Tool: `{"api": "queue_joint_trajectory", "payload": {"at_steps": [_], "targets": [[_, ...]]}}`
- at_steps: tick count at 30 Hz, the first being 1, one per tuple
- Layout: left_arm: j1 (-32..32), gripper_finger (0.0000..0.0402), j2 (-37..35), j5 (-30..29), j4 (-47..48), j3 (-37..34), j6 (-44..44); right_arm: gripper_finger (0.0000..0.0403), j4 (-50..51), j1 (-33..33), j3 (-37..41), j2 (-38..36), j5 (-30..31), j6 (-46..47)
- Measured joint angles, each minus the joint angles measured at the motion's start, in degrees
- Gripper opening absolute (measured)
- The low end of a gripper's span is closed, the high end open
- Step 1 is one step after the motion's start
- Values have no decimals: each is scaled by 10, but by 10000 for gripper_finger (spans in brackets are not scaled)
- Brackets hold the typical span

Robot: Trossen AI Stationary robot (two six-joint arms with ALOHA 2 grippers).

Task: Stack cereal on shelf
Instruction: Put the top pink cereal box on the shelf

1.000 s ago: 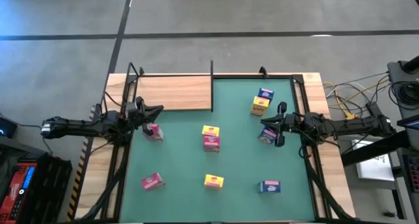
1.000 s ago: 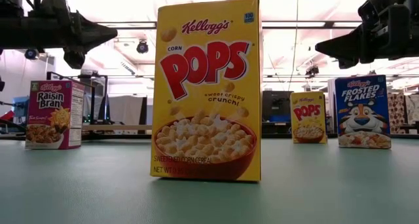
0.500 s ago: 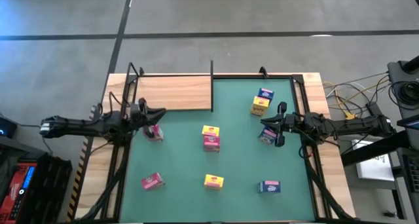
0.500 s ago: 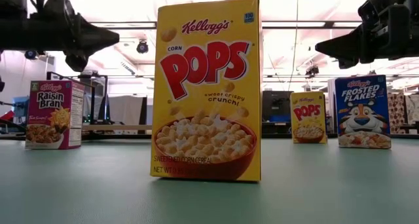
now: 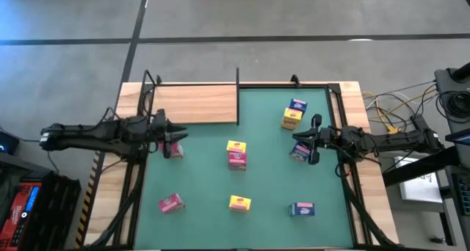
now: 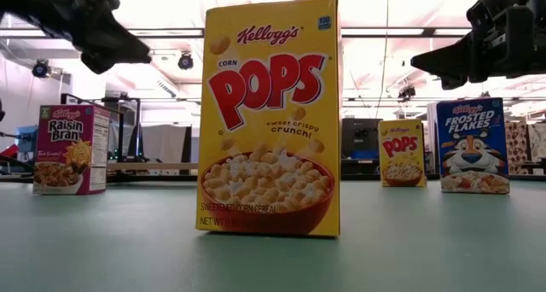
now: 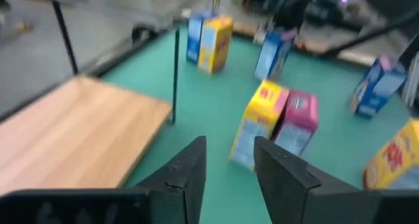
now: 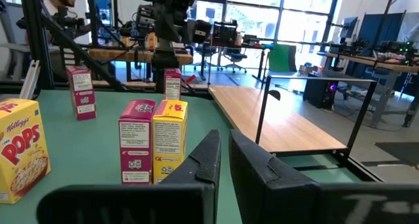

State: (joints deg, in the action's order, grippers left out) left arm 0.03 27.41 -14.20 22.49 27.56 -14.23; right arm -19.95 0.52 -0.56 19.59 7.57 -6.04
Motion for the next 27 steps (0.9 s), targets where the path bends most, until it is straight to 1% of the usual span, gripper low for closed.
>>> {"api": "queue_joint_trajectory", "payload": {"at_steps": [3,5,9,13,17,23,24,27], "targets": [[0,114,27,0,102,42,-12,22,0,0,0,0,0,0],[0,114,43,10,149,55,-26,22,0,0,0,0,0,0],[0,114,62,43,163,59,-39,22,0,0,0,0,0,0],[0,114,80,46,177,73,-42,22,0,0,0,0,0,0],[0,114,114,60,193,91,-64,22,0,0,0,0,0,0],[0,114,174,84,263,125,-91,22,0,0,0,0,0,0],[0,114,180,93,277,129,-92,22,0,0,0,0,0,0],[0,114,190,91,326,142,-96,22,0,0,0,0,0,0]]}}
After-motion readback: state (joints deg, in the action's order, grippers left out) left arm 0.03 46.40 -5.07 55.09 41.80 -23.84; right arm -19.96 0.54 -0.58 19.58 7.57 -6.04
